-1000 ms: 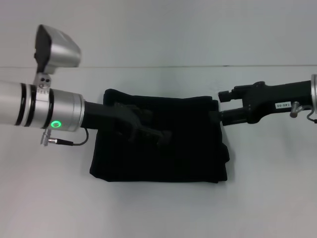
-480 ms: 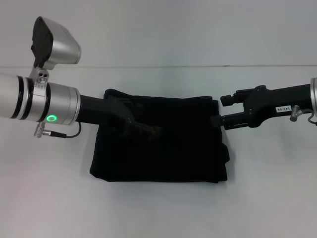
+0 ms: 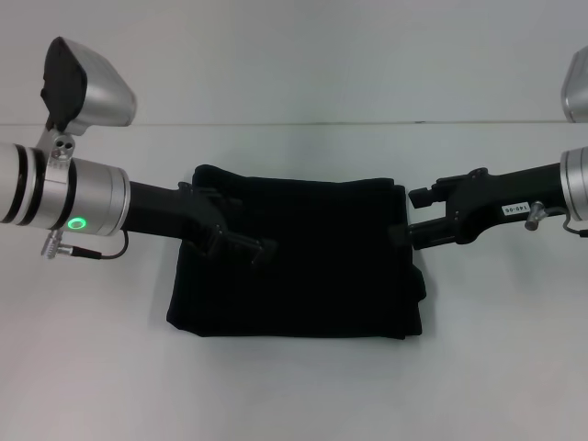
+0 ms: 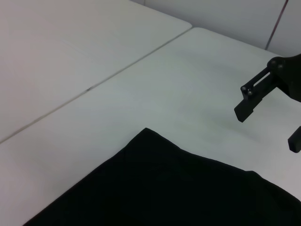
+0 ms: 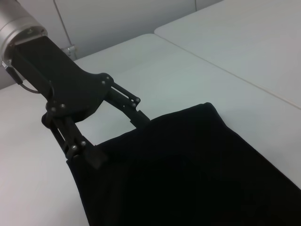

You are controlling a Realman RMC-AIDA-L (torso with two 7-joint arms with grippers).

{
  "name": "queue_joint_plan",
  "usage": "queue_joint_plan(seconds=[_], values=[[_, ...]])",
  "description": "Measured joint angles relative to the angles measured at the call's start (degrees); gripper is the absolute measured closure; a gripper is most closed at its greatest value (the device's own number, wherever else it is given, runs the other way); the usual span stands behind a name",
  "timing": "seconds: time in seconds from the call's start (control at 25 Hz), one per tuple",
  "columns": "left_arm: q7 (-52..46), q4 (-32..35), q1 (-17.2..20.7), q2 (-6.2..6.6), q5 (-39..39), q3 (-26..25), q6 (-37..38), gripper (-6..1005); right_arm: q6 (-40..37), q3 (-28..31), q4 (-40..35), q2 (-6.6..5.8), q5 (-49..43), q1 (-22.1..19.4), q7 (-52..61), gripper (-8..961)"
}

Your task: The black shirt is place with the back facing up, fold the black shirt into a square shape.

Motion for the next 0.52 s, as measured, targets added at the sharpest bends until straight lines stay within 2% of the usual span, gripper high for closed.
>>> queue_joint_plan(seconds=[0.52], values=[[-0.07,0.65,0.27,-0.19,0.01,-0.65,-0.04,48,0.14,0.49,-0.05,0.3,0.14,0.02,0.02,142]])
